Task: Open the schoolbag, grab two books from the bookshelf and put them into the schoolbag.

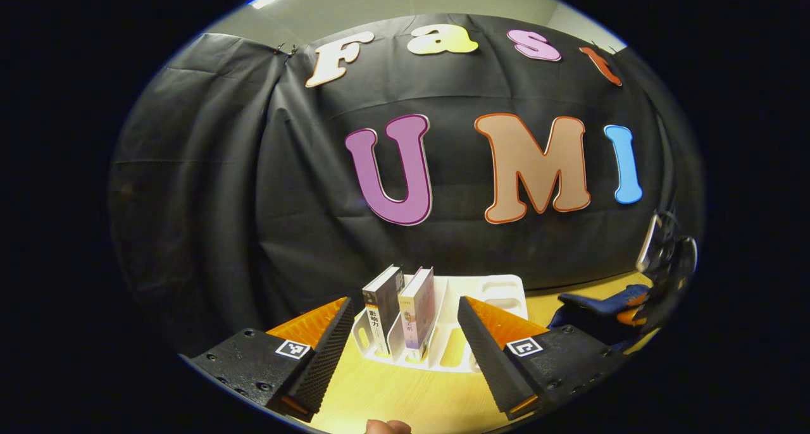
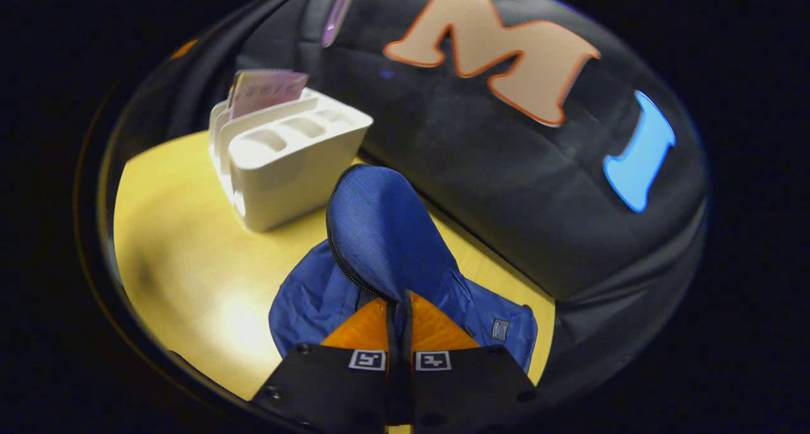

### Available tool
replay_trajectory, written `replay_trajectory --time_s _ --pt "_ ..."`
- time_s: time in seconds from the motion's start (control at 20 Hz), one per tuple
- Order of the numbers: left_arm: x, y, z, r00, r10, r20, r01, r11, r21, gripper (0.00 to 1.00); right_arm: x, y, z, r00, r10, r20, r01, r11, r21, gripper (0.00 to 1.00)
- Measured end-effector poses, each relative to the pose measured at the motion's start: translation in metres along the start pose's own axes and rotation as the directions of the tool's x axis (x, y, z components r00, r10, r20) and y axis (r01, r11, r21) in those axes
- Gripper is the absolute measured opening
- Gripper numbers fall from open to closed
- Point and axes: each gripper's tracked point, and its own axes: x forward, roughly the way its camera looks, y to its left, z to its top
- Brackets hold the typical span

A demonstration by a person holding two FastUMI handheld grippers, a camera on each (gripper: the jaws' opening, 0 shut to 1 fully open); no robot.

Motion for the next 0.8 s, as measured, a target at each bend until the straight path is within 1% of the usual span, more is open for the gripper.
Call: replay_trajectory --time_s 0.05,0.15,0.25,0.3,0.35,0.4,0.45,0.55,0.6,0.65,0.7,0.75,0.8 --pt "0.002 -0.001 0.000 1.000 -0.004 -0.002 0.004 1.000 0.000 1.00 -0.005 -0.010 0.003 1.000 -0.005 0.010 0.004 0.998 0.063 0.04" --pt "0.006 -0.004 -0.001 1.000 -0.011 -0.003 0.011 1.000 0.002 1.00 -0.016 -0.029 0.005 0.999 -0.022 0.030 0.017 0.985 0.171 0.04" --pt "0.009 -0.007 0.000 1.000 -0.020 0.000 0.020 1.000 0.007 1.00 -0.022 -0.043 0.004 0.998 -0.037 0.044 0.024 0.963 0.268 0.03" --pt "0.011 -0.007 0.000 1.000 -0.023 0.003 0.023 1.000 0.009 0.96 -0.024 -0.050 0.002 0.998 -0.046 0.052 0.028 0.951 0.309 0.08" --pt "0.013 -0.008 0.000 1.000 -0.025 0.004 0.025 1.000 0.012 0.99 -0.027 -0.054 0.001 0.997 -0.051 0.059 0.028 0.937 0.349 0.03" --pt "0.015 -0.008 0.000 1.000 -0.027 0.003 0.027 1.000 0.014 1.00 -0.031 -0.058 -0.001 0.996 -0.060 0.065 0.030 0.921 0.387 0.03" --pt "0.018 -0.008 0.000 1.000 -0.030 0.002 0.030 0.999 0.013 0.96 -0.034 -0.061 -0.001 0.995 -0.064 0.071 0.027 0.903 0.428 0.03" --pt "0.024 -0.007 -0.002 0.999 -0.034 -0.004 0.034 0.999 0.011 0.96 -0.037 -0.064 0.000 0.993 -0.080 0.083 0.026 0.857 0.514 0.04" --pt "0.028 -0.006 -0.003 0.999 -0.036 -0.006 0.036 0.999 0.011 0.96 -0.039 -0.066 -0.003 0.992 -0.089 0.087 0.025 0.828 0.560 0.00" --pt "0.033 -0.005 -0.002 0.999 -0.043 -0.009 0.043 0.999 0.009 0.96 -0.040 -0.069 -0.005 0.992 -0.092 0.091 0.019 0.797 0.604 0.00" --pt "0.040 -0.005 -0.004 0.998 -0.052 -0.018 0.052 0.999 0.008 0.96 -0.042 -0.073 -0.008 0.990 -0.099 0.097 0.013 0.765 0.644 0.07" --pt "0.049 -0.005 -0.006 0.997 -0.064 -0.032 0.064 0.998 0.004 0.96 -0.042 -0.077 -0.009 0.989 -0.105 0.104 0.007 0.733 0.680 0.03" --pt "0.056 -0.004 -0.007 0.997 -0.072 -0.041 0.072 0.997 -0.007 1.00 -0.045 -0.079 -0.010 0.987 -0.115 0.110 0.002 0.699 0.715 0.03"
